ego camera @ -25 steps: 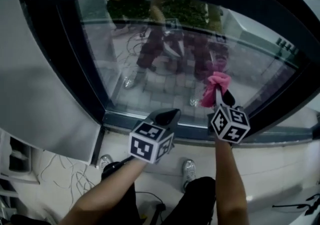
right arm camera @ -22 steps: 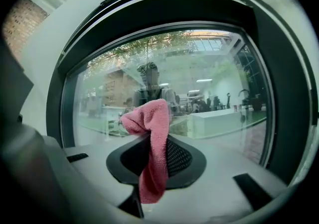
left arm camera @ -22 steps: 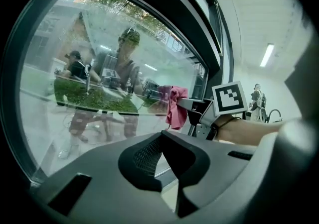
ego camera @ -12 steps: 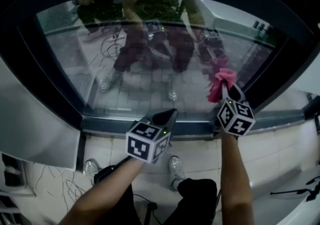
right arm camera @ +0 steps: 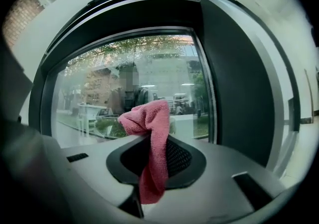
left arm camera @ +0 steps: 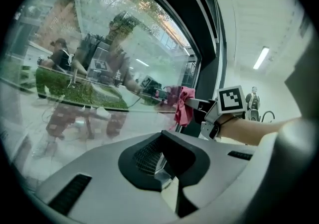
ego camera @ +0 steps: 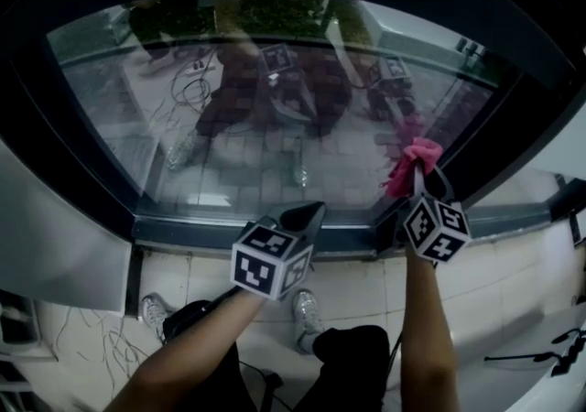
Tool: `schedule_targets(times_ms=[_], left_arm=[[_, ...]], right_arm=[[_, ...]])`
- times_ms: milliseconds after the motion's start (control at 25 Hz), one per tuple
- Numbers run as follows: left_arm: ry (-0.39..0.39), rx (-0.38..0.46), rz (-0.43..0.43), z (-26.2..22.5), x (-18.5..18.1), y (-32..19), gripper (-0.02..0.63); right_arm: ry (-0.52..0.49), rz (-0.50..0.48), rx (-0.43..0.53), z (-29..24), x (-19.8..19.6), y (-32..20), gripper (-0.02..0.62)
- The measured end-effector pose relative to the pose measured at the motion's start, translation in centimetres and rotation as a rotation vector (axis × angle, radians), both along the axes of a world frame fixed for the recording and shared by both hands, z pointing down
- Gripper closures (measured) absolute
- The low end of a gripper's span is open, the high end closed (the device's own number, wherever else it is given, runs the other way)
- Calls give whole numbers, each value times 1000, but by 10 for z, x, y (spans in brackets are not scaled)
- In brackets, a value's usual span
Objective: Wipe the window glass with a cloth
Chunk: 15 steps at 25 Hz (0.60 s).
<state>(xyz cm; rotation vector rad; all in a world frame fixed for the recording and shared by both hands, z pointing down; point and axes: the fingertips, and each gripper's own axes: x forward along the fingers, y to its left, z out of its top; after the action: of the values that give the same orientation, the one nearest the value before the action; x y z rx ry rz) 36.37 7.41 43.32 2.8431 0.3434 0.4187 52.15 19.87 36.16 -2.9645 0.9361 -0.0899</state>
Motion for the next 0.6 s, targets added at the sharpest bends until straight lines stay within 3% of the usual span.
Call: schedule_targets(times_ms=[440,600], left_arm=[[-14,6,49,3,18,38,600],[-13,9,42,2,19,36,600]], right_arm=[[-60,175,57,3,39,68,540],[-70,194,66,6,40,74,543]])
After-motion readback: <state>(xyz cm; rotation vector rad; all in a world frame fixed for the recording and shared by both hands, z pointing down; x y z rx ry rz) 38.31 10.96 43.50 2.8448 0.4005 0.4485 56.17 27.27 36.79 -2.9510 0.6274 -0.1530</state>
